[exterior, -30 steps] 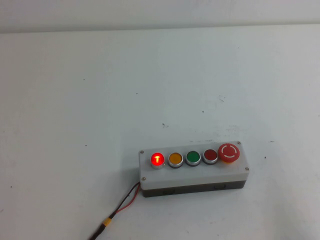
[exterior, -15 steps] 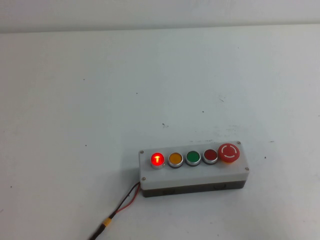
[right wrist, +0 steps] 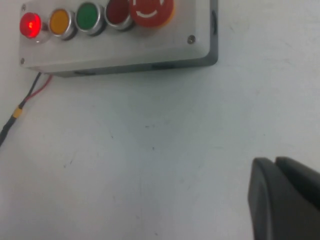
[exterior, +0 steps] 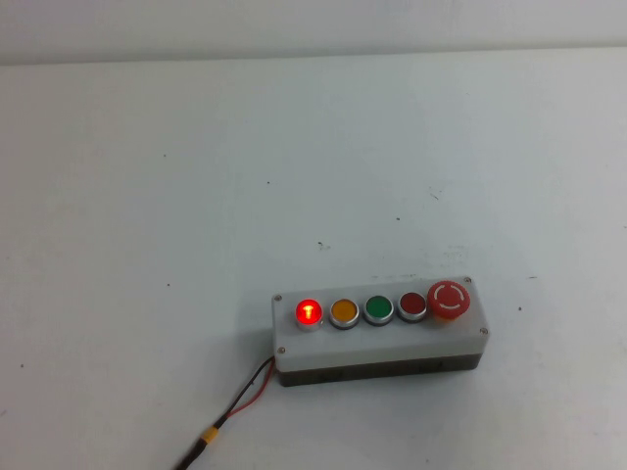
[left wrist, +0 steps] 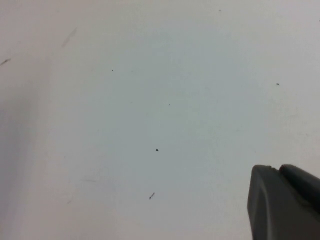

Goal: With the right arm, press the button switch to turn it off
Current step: Press the button to turn off

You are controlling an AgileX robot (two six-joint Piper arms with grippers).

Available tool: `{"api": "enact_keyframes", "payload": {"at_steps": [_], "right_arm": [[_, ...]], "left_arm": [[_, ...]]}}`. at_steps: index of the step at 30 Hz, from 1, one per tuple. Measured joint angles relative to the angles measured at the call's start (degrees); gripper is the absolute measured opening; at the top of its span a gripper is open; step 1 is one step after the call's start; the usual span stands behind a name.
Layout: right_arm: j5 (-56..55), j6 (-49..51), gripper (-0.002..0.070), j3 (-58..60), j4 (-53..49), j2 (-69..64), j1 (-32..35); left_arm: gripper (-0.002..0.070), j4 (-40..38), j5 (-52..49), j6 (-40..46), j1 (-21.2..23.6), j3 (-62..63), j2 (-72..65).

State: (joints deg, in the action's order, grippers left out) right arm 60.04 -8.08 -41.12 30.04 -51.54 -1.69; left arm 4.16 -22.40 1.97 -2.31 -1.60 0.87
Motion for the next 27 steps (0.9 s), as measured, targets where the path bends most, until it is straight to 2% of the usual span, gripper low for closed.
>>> {"api": "enact_keyframes", "payload": {"at_steps": [4, 11, 14, 20, 27], "right_arm": [[-0.9, 2.56, -0.0015, -5.92, -1.95, -6.36, -7.2], [-1.83, 14.59, -0.0015, -18.29, -15.5, -21.09, -29.68], [-1.93, 17.26, -0.0015, -25.41, -19.97, -28.98, -36.97], [-1.07, 17.58, -0.0015, -39.32, -22.96, -42.24, -43.86], [2.75, 16.98, -0.0015, -52.87, -24.35, -54.06, -45.11]], "left_arm": [[-0.0002, 0.0, 0.0, 0.0, 0.0, 0.0, 0.0], [-0.0002, 0.0, 0.0, 0.0, 0.0, 0.0, 0.0], [-0.0002, 0.0, 0.0, 0.0, 0.0, 0.0, 0.0], [-0.0002, 0.0, 0.0, 0.0, 0.0, 0.0, 0.0], [-0.0002, 0.0, 0.0, 0.0, 0.0, 0.0, 0.0]]}}
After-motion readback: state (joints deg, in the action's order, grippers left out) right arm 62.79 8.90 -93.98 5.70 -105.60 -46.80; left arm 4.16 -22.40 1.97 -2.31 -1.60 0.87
